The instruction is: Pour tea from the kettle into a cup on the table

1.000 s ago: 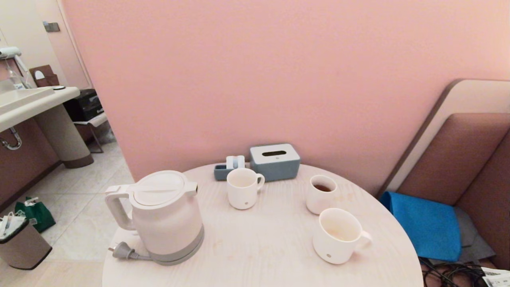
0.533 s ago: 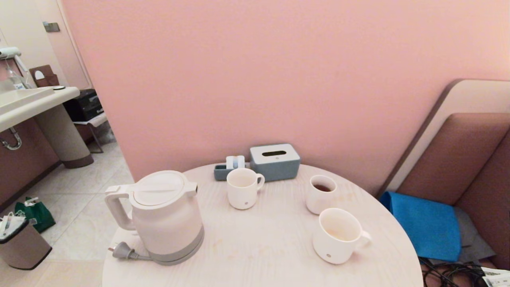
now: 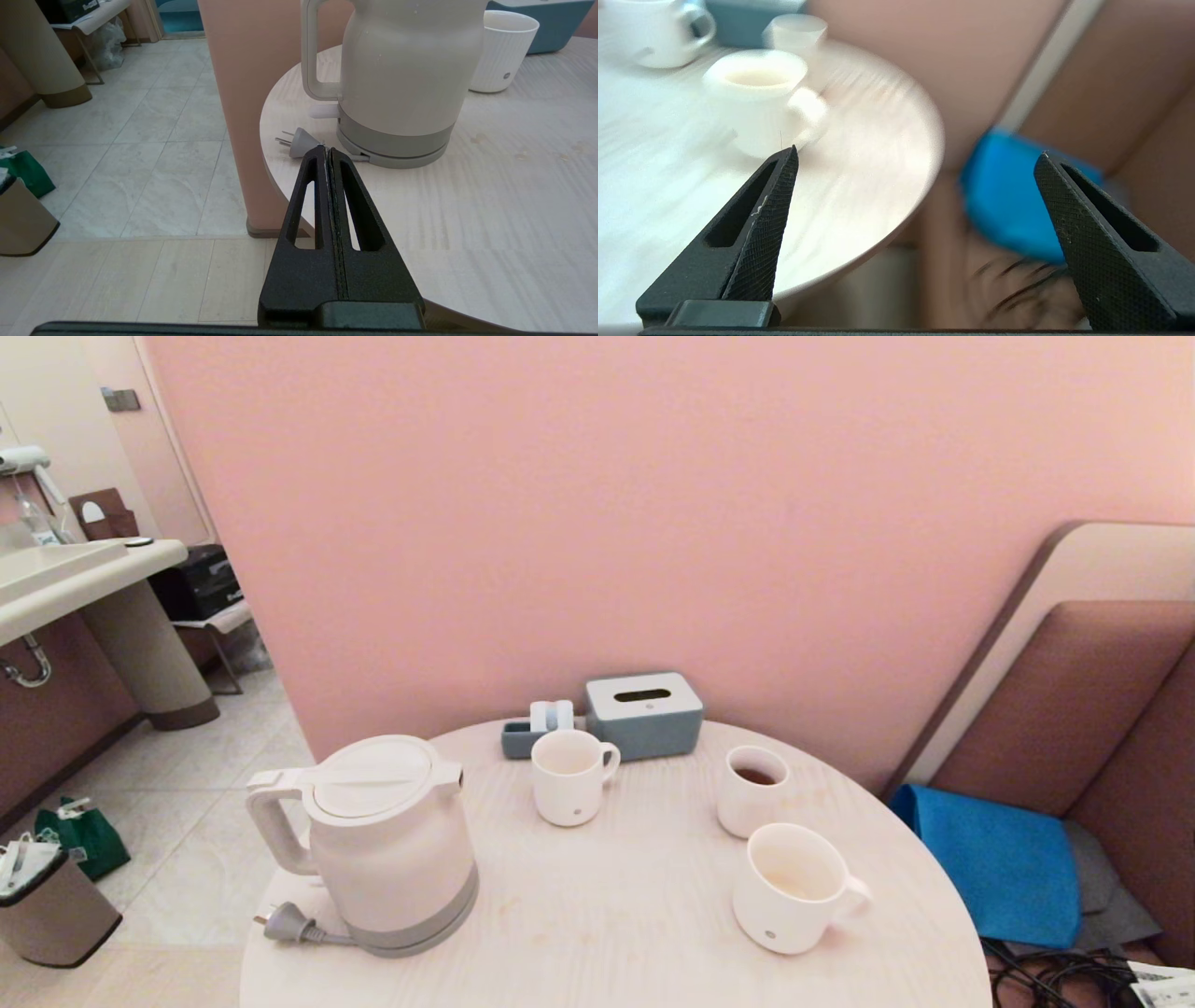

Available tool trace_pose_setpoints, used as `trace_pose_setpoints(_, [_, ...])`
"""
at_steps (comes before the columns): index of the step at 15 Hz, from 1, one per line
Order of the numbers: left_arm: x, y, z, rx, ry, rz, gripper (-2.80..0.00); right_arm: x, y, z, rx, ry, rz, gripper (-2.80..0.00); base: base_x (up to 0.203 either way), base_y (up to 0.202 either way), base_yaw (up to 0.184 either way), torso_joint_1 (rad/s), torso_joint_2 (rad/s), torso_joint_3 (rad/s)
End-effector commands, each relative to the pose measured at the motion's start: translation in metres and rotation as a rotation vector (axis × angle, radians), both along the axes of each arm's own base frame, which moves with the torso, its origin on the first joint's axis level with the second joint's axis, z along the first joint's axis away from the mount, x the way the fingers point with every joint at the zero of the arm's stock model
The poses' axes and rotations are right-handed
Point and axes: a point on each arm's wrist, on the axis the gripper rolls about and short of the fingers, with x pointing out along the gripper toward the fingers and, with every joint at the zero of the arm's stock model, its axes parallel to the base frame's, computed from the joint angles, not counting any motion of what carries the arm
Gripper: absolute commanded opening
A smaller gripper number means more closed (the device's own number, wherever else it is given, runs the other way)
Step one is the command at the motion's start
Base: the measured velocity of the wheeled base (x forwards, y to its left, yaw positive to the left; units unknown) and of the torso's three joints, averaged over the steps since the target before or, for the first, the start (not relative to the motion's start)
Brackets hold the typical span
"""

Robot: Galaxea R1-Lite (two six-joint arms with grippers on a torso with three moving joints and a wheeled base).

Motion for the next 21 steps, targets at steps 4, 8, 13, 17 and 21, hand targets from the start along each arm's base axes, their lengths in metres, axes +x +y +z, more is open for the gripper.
trace_pose_setpoints(4, [0.0, 0.0, 0.0, 0.0, 0.0, 0.001, -2.8, 0.0007, 0.0003, -0.0042, 0.047, 0.018, 0.013, 0.0, 0.0, 0.0, 0.0, 0.0, 0.0, 0.0])
trace_pose_setpoints(8, [0.0, 0.0, 0.0, 0.0, 0.0, 0.001, -2.8, 0.0007, 0.0003, -0.0042, 0.043, 0.018, 0.014, 0.0, 0.0, 0.0, 0.0, 0.0, 0.0, 0.0])
trace_pose_setpoints(13, [0.0, 0.0, 0.0, 0.0, 0.0, 0.001, -2.8, 0.0007, 0.0002, -0.0042, 0.059, 0.018, 0.011, 0.0, 0.0, 0.0, 0.0, 0.0, 0.0, 0.0])
trace_pose_setpoints(17, [0.0, 0.0, 0.0, 0.0, 0.0, 0.001, -2.8, 0.0007, 0.0001, -0.0042, 0.071, 0.018, 0.006, 0.0, 0.0, 0.0, 0.0, 0.0, 0.0, 0.0])
trace_pose_setpoints(21, [0.0, 0.0, 0.0, 0.0, 0.0, 0.001, -2.8, 0.0007, 0.0002, -0.0043, 0.05, 0.018, 0.011, -2.8, 0.0, 0.0, 0.0, 0.0, 0.0, 0.0])
